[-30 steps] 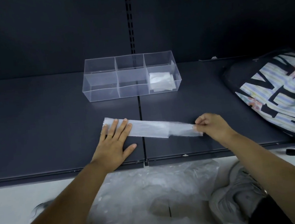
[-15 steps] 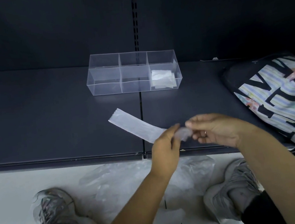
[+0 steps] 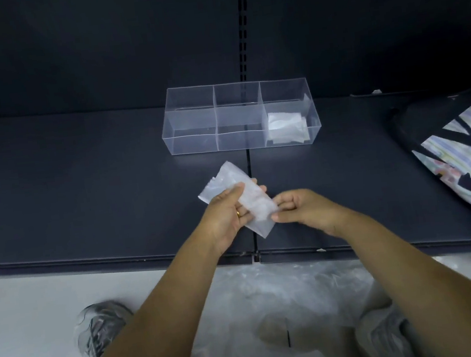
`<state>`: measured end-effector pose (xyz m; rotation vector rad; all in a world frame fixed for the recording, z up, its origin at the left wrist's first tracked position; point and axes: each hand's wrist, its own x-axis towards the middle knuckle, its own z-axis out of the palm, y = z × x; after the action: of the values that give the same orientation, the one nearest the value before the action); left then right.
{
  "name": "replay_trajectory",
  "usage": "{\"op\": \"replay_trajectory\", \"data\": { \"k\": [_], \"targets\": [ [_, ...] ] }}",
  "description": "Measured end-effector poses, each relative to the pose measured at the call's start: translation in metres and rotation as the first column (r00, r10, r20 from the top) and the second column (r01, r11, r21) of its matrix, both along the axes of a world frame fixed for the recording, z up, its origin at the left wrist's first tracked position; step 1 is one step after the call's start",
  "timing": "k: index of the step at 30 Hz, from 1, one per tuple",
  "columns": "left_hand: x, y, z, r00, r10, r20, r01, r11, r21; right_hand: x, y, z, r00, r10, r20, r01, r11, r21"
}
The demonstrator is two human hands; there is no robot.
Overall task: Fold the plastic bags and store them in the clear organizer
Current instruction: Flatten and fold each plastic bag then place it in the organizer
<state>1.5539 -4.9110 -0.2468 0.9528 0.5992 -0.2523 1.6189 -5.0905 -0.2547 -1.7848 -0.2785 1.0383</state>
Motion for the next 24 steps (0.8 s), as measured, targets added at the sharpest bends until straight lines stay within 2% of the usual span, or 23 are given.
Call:
{"op": "replay_trajectory", "data": {
  "k": [4, 7, 11, 13, 14, 16, 17, 18, 20, 22, 24],
  "targets": [
    [0.011, 0.015, -0.017, 0.979, 0.13, -0.157, -0.11, 0.985, 0.134, -0.004, 0.005, -0.01, 0.982, -0.14, 0.129, 0.152, 0.984, -0.094],
    [0.018, 0.026, -0.025, 0.935, 0.266, -0.236, -0.198, 0.941, 0.275, -0.003, 0.008, -0.014, 0.971, -0.152, 0.182, 0.181, 0.972, -0.153],
    [0.021, 0.035, -0.027, 0.912, 0.381, -0.153, -0.281, 0.851, 0.443, -0.004, 0.011, -0.015, 0.971, -0.139, 0.195, 0.177, 0.964, -0.196],
    [0.016, 0.037, -0.028, 0.919, 0.392, -0.038, -0.286, 0.729, 0.622, -0.004, 0.009, -0.014, 0.972, -0.13, 0.195, 0.171, 0.963, -0.21],
    [0.011, 0.035, -0.027, 0.929, 0.369, 0.039, -0.277, 0.617, 0.737, -0.005, 0.009, -0.014, 0.973, -0.125, 0.194, 0.167, 0.962, -0.218],
    [-0.006, 0.021, -0.021, 0.961, 0.185, 0.207, -0.257, 0.307, 0.916, -0.005, 0.008, -0.012, 0.975, -0.116, 0.191, 0.159, 0.96, -0.229],
    [-0.015, 0.01, -0.021, 0.964, -0.012, 0.264, -0.257, 0.19, 0.948, -0.006, 0.008, -0.011, 0.975, -0.112, 0.19, 0.155, 0.961, -0.231],
    [-0.024, -0.001, -0.023, 0.934, -0.238, 0.266, -0.24, 0.131, 0.962, -0.007, 0.009, -0.009, 0.976, -0.111, 0.188, 0.153, 0.962, -0.227],
    [-0.042, -0.02, -0.034, 0.815, -0.567, 0.122, -0.1, 0.071, 0.992, -0.007, 0.01, -0.006, 0.977, -0.127, 0.171, 0.162, 0.964, -0.211],
    [-0.055, -0.027, -0.046, 0.749, -0.661, -0.042, 0.038, -0.021, 0.999, -0.009, 0.009, -0.002, 0.98, -0.148, 0.134, 0.174, 0.961, -0.214],
    [-0.061, -0.026, -0.053, 0.754, -0.652, -0.074, 0.047, -0.059, 0.997, -0.012, 0.005, 0.003, 0.984, -0.165, 0.071, 0.178, 0.954, -0.242]
  ]
}}
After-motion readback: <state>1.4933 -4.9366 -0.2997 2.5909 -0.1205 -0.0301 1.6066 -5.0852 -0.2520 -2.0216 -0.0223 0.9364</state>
